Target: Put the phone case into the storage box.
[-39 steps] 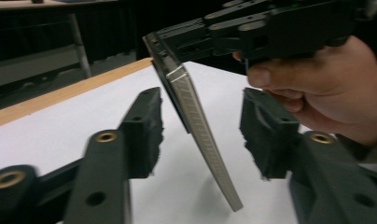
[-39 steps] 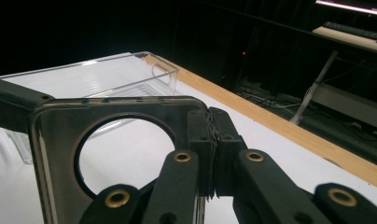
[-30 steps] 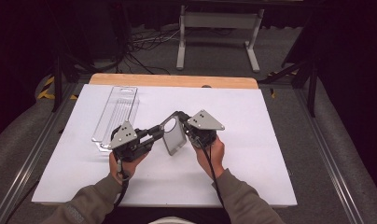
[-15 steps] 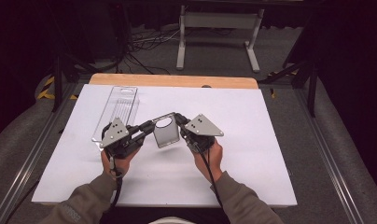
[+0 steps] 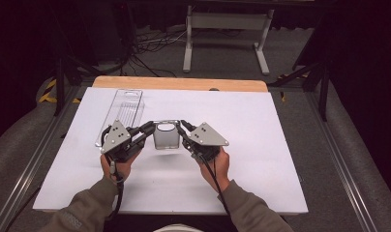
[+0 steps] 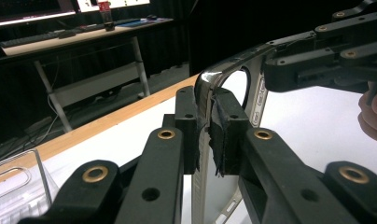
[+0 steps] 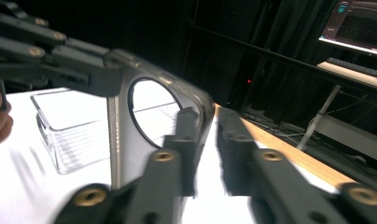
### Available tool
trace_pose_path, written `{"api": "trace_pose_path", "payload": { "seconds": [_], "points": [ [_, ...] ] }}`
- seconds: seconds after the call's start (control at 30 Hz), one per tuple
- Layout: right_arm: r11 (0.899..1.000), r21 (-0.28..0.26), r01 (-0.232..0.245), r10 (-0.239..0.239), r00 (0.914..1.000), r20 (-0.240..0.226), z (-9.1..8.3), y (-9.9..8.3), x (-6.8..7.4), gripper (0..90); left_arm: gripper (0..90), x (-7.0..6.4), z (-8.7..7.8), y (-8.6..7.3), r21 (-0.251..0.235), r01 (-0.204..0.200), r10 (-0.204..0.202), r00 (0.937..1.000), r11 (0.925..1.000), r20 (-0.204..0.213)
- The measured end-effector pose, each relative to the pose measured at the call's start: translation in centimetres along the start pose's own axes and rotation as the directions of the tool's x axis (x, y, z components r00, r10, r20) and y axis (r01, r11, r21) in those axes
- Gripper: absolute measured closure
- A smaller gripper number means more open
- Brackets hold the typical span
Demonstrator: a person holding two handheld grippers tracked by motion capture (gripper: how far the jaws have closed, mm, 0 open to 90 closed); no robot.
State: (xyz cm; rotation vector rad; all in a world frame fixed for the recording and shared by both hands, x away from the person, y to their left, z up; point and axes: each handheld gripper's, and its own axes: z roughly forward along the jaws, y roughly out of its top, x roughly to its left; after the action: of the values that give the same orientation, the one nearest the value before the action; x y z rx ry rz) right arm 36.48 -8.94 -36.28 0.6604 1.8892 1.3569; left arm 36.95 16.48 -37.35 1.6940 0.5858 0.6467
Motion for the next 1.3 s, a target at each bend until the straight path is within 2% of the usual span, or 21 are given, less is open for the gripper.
{"api": "trace_pose_path", "payload": {
  "seconds": [0.1, 0.23, 0.33, 0.4, 0.57, 0.67, 0.8, 0.97, 1.13, 1.3],
  "points": [
    [1.000, 0.000, -0.012, 0.012, 0.9997, -0.021, -0.2, -0.1, -0.3, 70.3, 82.2, 0.2, -0.1, 0.1, 0.000, 0.001, -0.001, 1.0000, 1.0000, 0.003],
    [1.000, 0.004, -0.026, 0.027, 0.9981, -0.056, -0.3, -0.3, -0.6, 62.4, 82.5, 0.2, -0.1, 0.1, 0.018, 0.006, -0.006, 0.9999, 0.9998, 0.011],
    [0.998, -0.003, -0.059, 0.058, 0.9936, -0.097, -0.5, -0.7, -1.2, 55.3, 82.8, 0.3, 0.0, 0.0, 0.026, 0.008, -0.009, 1.0000, 0.9996, 0.004],
    [0.998, -0.002, -0.059, 0.058, 0.9937, -0.096, -0.7, -0.8, -1.3, 53.4, 83.0, 0.5, 0.0, 0.0, 0.030, 0.017, -0.017, 0.9999, 0.9994, 0.003],
    [0.998, 0.000, -0.058, 0.058, 0.9901, -0.128, -1.3, -1.3, -1.7, 47.8, 83.3, 0.6, -0.1, 0.0, 0.039, 0.024, -0.024, 0.9997, 0.9990, -0.003],
    [0.999, -0.010, -0.048, 0.046, 0.9922, -0.115, -1.8, -1.6, -1.7, 44.7, 83.5, 0.8, -0.2, -0.1, 0.042, 0.032, -0.031, 0.9995, 0.9986, -0.010],
    [1.000, -0.005, -0.014, 0.013, 0.9949, -0.100, -2.7, -2.2, -2.0, 40.5, 83.7, 1.1, -0.4, -0.1, 0.049, 0.044, -0.044, 0.9990, 0.9978, -0.012],
    [1.000, 0.003, 0.004, -0.004, 0.9964, -0.085, -3.7, -3.1, -2.3, 37.0, 84.0, 1.2, -0.4, -0.2, 0.055, 0.046, -0.045, 0.9987, 0.9974, -0.023],
    [1.000, -0.001, -0.005, 0.005, 0.9989, -0.047, -4.9, -4.0, -3.0, 34.7, 84.3, 1.3, -0.4, -0.2, 0.057, 0.054, -0.052, 0.9981, 0.9969, -0.033],
    [0.999, 0.035, 0.013, -0.013, 0.9997, -0.021, -6.0, -5.1, -3.5, 33.5, 84.5, 1.4, -0.4, -0.2, 0.061, 0.059, -0.057, 0.9979, 0.9964, -0.031]
  ]
}}
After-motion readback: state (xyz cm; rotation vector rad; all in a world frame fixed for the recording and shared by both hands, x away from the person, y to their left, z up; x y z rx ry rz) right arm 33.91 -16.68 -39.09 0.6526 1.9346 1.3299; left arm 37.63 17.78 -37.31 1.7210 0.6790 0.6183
